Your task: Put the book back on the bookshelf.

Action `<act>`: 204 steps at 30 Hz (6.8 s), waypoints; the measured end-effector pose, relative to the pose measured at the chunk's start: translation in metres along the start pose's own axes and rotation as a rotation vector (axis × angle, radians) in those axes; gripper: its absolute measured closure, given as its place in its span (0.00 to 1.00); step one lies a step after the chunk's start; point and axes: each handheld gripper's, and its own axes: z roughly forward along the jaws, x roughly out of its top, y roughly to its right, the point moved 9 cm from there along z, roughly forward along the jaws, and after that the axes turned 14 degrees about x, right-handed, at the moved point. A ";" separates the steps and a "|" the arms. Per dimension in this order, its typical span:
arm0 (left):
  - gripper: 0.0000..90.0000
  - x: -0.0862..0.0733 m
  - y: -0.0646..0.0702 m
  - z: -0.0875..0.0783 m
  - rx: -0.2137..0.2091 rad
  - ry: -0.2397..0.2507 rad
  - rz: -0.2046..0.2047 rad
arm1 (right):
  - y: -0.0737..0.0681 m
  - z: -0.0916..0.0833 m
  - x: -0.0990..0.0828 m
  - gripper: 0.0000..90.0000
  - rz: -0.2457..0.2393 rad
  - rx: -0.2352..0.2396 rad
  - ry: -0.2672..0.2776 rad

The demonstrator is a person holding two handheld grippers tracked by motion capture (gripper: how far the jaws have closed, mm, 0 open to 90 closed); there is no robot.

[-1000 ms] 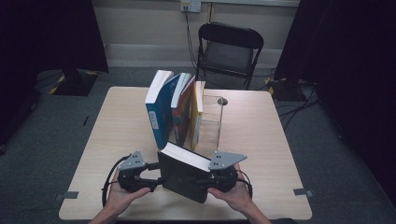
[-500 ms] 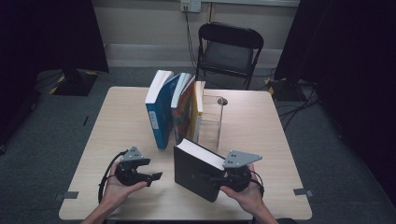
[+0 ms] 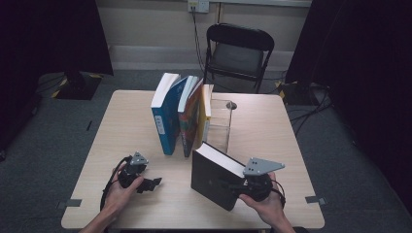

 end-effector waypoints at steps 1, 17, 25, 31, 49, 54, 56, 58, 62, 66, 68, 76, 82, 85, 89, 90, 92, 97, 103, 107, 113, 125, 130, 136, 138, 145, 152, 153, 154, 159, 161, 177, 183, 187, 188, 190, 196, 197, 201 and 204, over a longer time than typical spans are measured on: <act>0.22 -0.002 -0.001 0.001 0.003 -0.006 -0.003 | 0.001 -0.002 -0.001 0.58 0.002 -0.004 0.001; 0.00 -0.001 -0.012 0.016 0.072 0.067 -0.025 | 0.031 -0.030 -0.009 0.58 0.076 -0.104 0.017; 0.00 0.000 -0.013 0.017 0.077 0.072 -0.029 | 0.047 -0.025 -0.004 0.58 0.089 -0.134 0.025; 0.00 0.000 -0.013 0.017 0.077 0.074 -0.026 | 0.057 -0.020 0.001 0.58 0.092 -0.156 0.028; 0.00 0.000 -0.013 0.017 0.075 0.075 -0.026 | 0.077 -0.010 0.010 0.58 0.102 -0.199 0.036; 0.00 0.000 -0.013 0.017 0.074 0.075 -0.026 | 0.080 -0.008 0.012 0.58 0.096 -0.205 0.036; 0.00 0.000 -0.012 0.017 0.073 0.076 -0.028 | 0.082 -0.008 0.012 0.58 0.098 -0.204 0.038; 0.00 0.000 -0.012 0.017 0.072 0.076 -0.027 | 0.084 -0.008 0.013 0.58 0.097 -0.210 0.038; 0.00 0.000 -0.013 0.017 0.072 0.076 -0.026 | 0.088 -0.007 0.014 0.58 0.095 -0.224 0.038; 0.00 0.000 -0.012 0.017 0.072 0.076 -0.026 | 0.090 -0.007 0.015 0.58 0.087 -0.230 0.039; 0.00 0.000 -0.012 0.017 0.072 0.076 -0.026 | 0.090 -0.007 0.015 0.58 0.093 -0.226 0.037; 0.00 0.000 -0.012 0.017 0.071 0.076 -0.026 | 0.086 -0.012 0.027 0.53 0.113 -0.205 0.003; 0.00 0.000 -0.012 0.017 0.071 0.076 -0.026 | 0.084 -0.016 0.034 0.50 0.164 -0.183 -0.073; 0.00 0.000 -0.012 0.017 0.071 0.076 -0.027 | 0.082 -0.020 0.041 0.50 0.182 -0.172 -0.097; 0.00 0.000 -0.012 0.017 0.071 0.076 -0.027 | 0.080 -0.022 0.053 0.51 0.208 -0.153 -0.161; 0.00 0.000 -0.012 0.017 0.071 0.076 -0.027 | 0.080 -0.022 0.055 0.51 0.214 -0.153 -0.185; 0.00 0.000 -0.012 0.017 0.071 0.076 -0.026 | 0.082 -0.019 0.057 0.51 0.231 -0.155 -0.238; 0.00 0.000 -0.012 0.017 0.072 0.076 -0.026 | 0.089 -0.010 0.062 0.52 0.273 -0.166 -0.342; 0.00 0.000 -0.012 0.017 0.072 0.076 -0.026 | 0.094 -0.005 0.068 0.54 0.304 -0.169 -0.444; 0.00 0.000 -0.012 0.017 0.071 0.076 -0.026 | 0.097 0.001 0.070 0.53 0.327 -0.155 -0.525; 0.00 0.000 -0.012 0.017 0.071 0.076 -0.027 | 0.100 0.013 0.070 0.51 0.353 -0.161 -0.649; 0.00 0.000 -0.013 0.017 0.071 0.075 -0.023 | 0.100 0.023 0.064 0.49 0.371 -0.169 -0.740; 0.00 0.000 -0.013 0.017 0.071 0.076 -0.024 | 0.099 0.024 0.064 0.54 0.364 -0.170 -0.749; 0.00 0.000 -0.012 0.017 0.071 0.075 -0.024 | 0.099 0.021 0.066 0.59 0.359 -0.209 -0.746; 0.00 0.000 -0.013 0.017 0.070 0.075 -0.023 | 0.099 0.020 0.066 0.59 0.359 -0.217 -0.744; 0.00 0.000 -0.012 0.017 0.068 0.079 -0.026 | 0.097 0.016 0.065 0.59 0.376 -0.242 -0.746; 0.00 0.000 -0.012 0.017 0.067 0.079 -0.024 | 0.101 0.014 0.071 0.60 0.422 -0.238 -0.685; 0.00 0.000 -0.012 0.017 0.067 0.079 -0.024 | 0.101 0.015 0.072 0.60 0.428 -0.241 -0.683; 0.00 0.000 -0.013 0.017 0.067 0.080 -0.023 | 0.102 0.015 0.073 0.60 0.423 -0.247 -0.685; 0.00 0.000 -0.013 0.017 0.069 0.079 -0.021 | 0.109 0.017 0.077 0.60 0.435 -0.270 -0.685; 0.00 0.000 -0.013 0.017 0.065 0.078 -0.021 | 0.113 0.018 0.078 0.60 0.452 -0.278 -0.672; 0.00 0.000 -0.012 0.017 0.063 0.078 -0.022 | 0.125 0.020 0.096 0.60 0.508 -0.311 -0.636; 0.00 0.001 -0.012 0.018 0.063 0.078 -0.022 | 0.131 0.027 0.094 0.60 0.526 -0.344 -0.634; 0.00 0.001 -0.012 0.018 0.063 0.078 -0.023 | 0.135 0.031 0.095 0.60 0.554 -0.357 -0.632; 0.00 0.001 -0.012 0.018 0.063 0.077 -0.023 | 0.136 0.032 0.095 0.59 0.561 -0.361 -0.634; 0.00 0.001 -0.012 0.018 0.064 0.077 -0.023 | 0.138 0.035 0.096 0.60 0.574 -0.379 -0.622; 0.00 0.001 -0.012 0.018 0.064 0.077 -0.023 | 0.144 0.039 0.098 0.60 0.608 -0.394 -0.631; 0.00 0.001 -0.012 0.018 0.064 0.077 -0.023 | 0.145 0.039 0.099 0.60 0.613 -0.390 -0.630; 0.00 0.001 -0.012 0.018 0.064 0.078 -0.023 | 0.151 0.040 0.102 0.60 0.635 -0.406 -0.616; 0.00 0.001 -0.012 0.018 0.064 0.078 -0.024 | 0.156 0.042 0.104 0.60 0.650 -0.419 -0.608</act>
